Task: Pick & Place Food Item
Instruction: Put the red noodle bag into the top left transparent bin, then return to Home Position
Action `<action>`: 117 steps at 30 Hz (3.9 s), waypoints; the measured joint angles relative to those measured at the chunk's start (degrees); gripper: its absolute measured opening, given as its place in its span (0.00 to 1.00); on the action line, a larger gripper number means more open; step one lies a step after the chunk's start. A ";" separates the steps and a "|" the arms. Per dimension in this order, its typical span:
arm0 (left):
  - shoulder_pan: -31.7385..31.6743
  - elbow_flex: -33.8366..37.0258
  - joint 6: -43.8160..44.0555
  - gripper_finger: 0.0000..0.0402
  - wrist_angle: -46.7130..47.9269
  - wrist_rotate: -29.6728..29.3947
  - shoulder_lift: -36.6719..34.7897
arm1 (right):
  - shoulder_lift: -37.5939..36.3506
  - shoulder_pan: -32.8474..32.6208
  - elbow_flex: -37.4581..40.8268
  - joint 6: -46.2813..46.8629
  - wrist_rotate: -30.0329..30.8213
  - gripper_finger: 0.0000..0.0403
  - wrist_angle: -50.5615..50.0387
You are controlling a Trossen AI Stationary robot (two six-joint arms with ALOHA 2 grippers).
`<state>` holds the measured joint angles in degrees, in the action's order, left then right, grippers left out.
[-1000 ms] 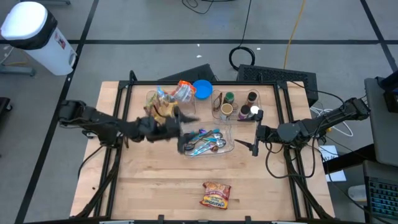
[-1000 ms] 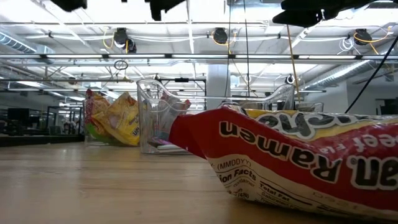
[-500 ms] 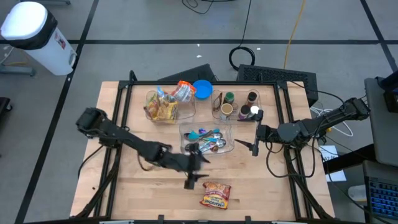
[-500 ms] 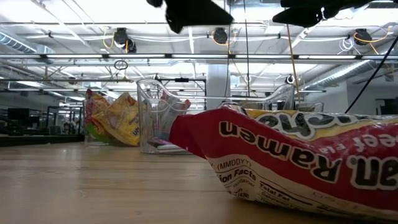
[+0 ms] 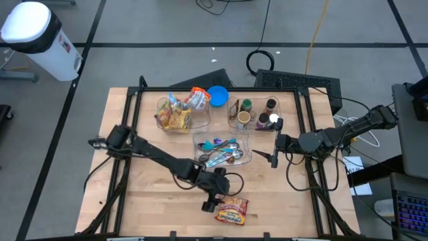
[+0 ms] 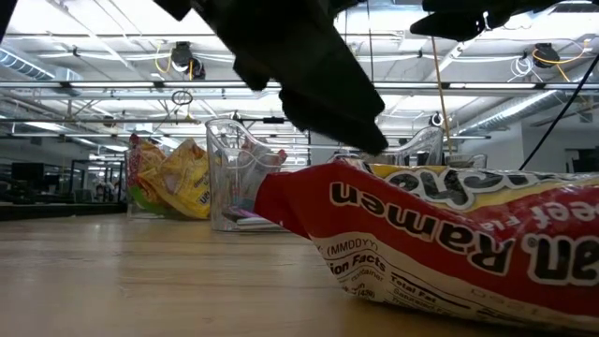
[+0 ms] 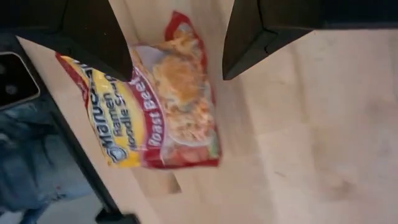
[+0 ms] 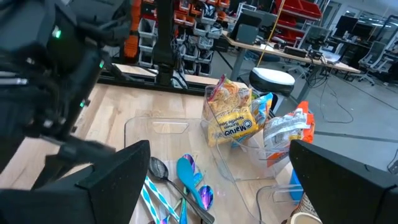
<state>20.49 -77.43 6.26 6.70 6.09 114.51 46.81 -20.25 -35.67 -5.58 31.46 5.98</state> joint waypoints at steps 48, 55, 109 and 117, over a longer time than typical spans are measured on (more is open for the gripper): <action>-2.76 0.17 -2.63 0.01 2.59 -1.87 -7.11 | -0.01 0.00 0.00 0.33 -0.02 0.94 -0.17; -1.15 0.13 -13.78 0.02 7.97 -27.37 -20.65 | 0.00 0.00 0.01 0.28 0.00 0.94 -0.20; -29.82 18.68 -16.56 0.45 11.53 -32.12 -31.05 | 0.00 0.00 0.01 0.22 0.00 0.94 -0.22; -23.22 -2.93 -6.74 0.66 37.67 -31.58 -31.09 | -0.01 0.00 0.01 0.22 0.00 0.94 -0.70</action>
<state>-2.73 -80.36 -0.48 44.37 -25.50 83.42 46.80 -20.25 -35.66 -5.37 31.46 5.28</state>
